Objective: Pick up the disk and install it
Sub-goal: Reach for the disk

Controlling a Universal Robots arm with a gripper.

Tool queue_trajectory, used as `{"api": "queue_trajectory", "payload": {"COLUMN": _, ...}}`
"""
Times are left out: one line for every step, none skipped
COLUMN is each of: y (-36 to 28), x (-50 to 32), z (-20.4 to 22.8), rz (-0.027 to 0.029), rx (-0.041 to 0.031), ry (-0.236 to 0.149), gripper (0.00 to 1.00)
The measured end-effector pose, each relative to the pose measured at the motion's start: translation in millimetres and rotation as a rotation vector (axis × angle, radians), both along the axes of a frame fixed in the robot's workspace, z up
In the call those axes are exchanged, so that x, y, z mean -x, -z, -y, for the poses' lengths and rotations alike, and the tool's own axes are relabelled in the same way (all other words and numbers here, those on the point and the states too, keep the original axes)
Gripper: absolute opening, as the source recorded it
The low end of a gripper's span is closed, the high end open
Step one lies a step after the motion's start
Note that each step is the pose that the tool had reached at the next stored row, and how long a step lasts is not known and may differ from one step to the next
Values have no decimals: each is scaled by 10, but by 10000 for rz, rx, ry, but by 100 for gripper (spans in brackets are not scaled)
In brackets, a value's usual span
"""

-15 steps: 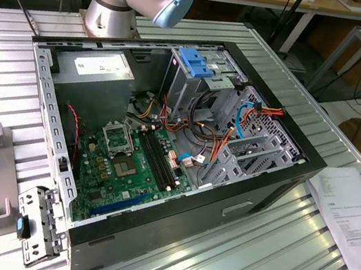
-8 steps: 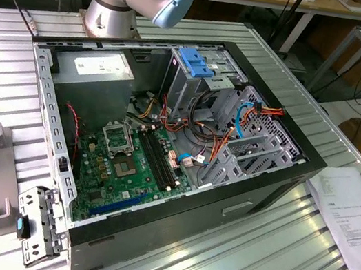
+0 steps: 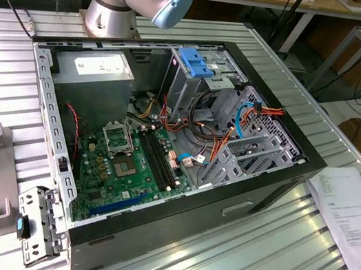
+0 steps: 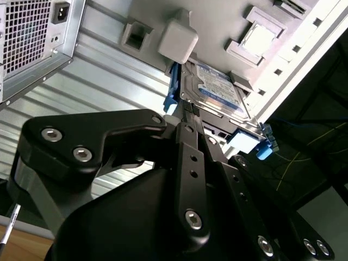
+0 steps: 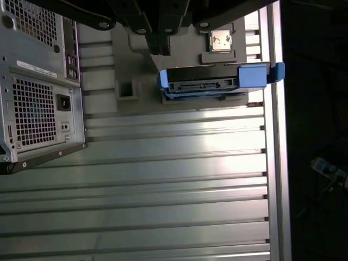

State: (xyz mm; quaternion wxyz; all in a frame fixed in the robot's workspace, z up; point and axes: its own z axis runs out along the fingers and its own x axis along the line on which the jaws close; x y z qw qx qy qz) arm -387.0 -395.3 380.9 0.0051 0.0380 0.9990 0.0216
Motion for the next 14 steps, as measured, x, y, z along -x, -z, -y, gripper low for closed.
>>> {"api": "queue_trajectory", "payload": {"y": 3, "x": 29, "z": 0, "rz": -1, "rx": 0, "ry": 0, "gripper": 11}}
{"api": "queue_trajectory", "payload": {"y": 5, "x": 55, "z": 0, "rz": -2, "rx": 0, "ry": 1, "gripper": 11}}
{"api": "queue_trajectory", "payload": {"y": 6, "x": 68, "z": -3, "rz": -2, "rx": -1, "ry": -3, "gripper": 11}}
{"api": "queue_trajectory", "payload": {"y": 6, "x": 85, "z": -12, "rz": -3, "rx": 0, "ry": -21, "gripper": 11}}
{"api": "queue_trajectory", "payload": {"y": 6, "x": 95, "z": -22, "rz": -4, "rx": 0, "ry": -47, "gripper": 11}}
{"api": "queue_trajectory", "payload": {"y": 7, "x": 109, "z": -31, "rz": -5, "rx": 0, "ry": -87, "gripper": 11}}
{"api": "queue_trajectory", "payload": {"y": 8, "x": 129, "z": -41, "rz": -6, "rx": 0, "ry": -139, "gripper": 11}}
{"api": "queue_trajectory", "payload": {"y": 10, "x": 144, "z": -48, "rz": -6, "rx": 0, "ry": -165, "gripper": 11}}
{"api": "queue_trajectory", "payload": {"y": 11, "x": 163, "z": -55, "rz": -6, "rx": 0, "ry": -190, "gripper": 11}}
{"api": "queue_trajectory", "payload": {"y": 13, "x": 189, "z": -63, "rz": -7, "rx": 0, "ry": -214, "gripper": 11}}
{"api": "queue_trajectory", "payload": {"y": 18, "x": 235, "z": -75, "rz": -6, "rx": 0, "ry": -239, "gripper": 11}}
{"api": "queue_trajectory", "payload": {"y": 22, "x": 280, "z": -86, "rz": -6, "rx": 0, "ry": -250, "gripper": 11}}
{"api": "queue_trajectory", "payload": {"y": 26, "x": 333, "z": -97, "rz": -6, "rx": -1, "ry": -259, "gripper": 11}}
{"api": "queue_trajectory", "payload": {"y": 27, "x": 373, "z": -104, "rz": -7, "rx": 0, "ry": -265, "gripper": 11}}
